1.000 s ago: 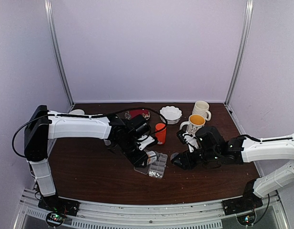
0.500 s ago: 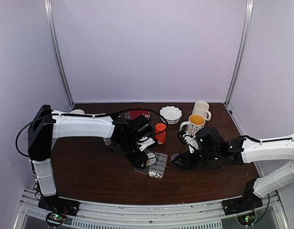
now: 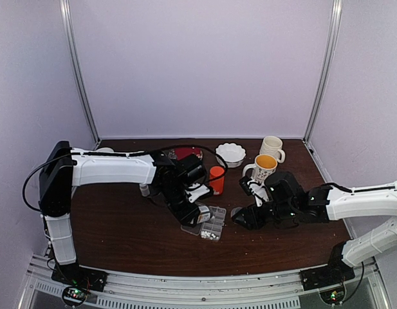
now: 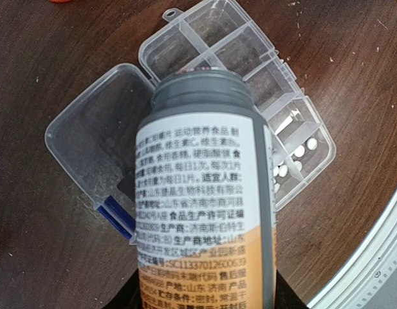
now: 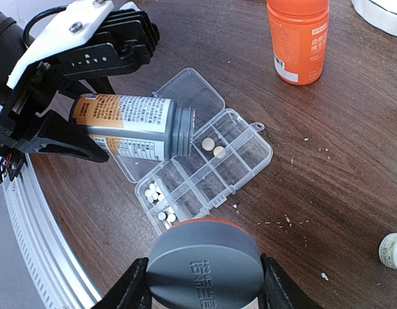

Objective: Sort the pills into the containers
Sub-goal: Pour the pill into the compartment of the pill container.

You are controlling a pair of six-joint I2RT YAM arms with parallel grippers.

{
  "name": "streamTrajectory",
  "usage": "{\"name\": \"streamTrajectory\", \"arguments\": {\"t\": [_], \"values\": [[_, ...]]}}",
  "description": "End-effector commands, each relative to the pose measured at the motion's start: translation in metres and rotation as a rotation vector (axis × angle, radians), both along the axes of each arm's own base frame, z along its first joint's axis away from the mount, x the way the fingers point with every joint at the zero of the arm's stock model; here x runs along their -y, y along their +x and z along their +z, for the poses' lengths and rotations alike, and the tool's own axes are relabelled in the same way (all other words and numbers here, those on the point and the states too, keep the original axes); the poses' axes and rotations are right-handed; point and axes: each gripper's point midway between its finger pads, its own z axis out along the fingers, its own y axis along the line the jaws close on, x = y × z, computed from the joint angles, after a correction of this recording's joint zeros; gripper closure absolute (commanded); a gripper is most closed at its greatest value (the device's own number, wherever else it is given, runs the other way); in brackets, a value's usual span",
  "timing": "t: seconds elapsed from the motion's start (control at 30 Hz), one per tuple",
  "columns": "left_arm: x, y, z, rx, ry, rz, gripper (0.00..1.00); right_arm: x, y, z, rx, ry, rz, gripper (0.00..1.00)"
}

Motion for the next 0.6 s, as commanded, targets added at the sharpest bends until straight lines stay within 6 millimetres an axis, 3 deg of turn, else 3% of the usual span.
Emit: {"name": "streamTrajectory", "arguments": {"t": [0.0, 0.1, 0.23, 0.33, 0.43, 0.57], "values": [[0.004, 0.010, 0.016, 0.053, -0.058, 0.011, 0.97, -0.001, 0.002, 0.006, 0.016, 0.024, -0.012, 1.00], [0.007, 0.008, 0.009, 0.036, -0.062, 0.008, 0.97, -0.001, 0.002, 0.007, 0.017, 0.016, -0.009, 1.00], [0.007, 0.008, 0.021, 0.045, -0.070, 0.006, 0.96, -0.001, 0.002, 0.007, 0.019, 0.013, -0.007, 1.00], [0.006, 0.008, 0.011, 0.020, -0.044, 0.002, 0.97, -0.002, 0.002, 0.007, 0.017, 0.014, -0.005, 1.00], [0.011, 0.012, 0.034, 0.072, -0.085, 0.004, 0.97, -0.002, 0.003, 0.009, 0.021, 0.015, -0.006, 1.00], [0.000, 0.009, 0.024, 0.031, -0.036, 0.010, 0.97, -0.002, 0.003, 0.008, 0.017, 0.014, -0.007, 1.00]]}}
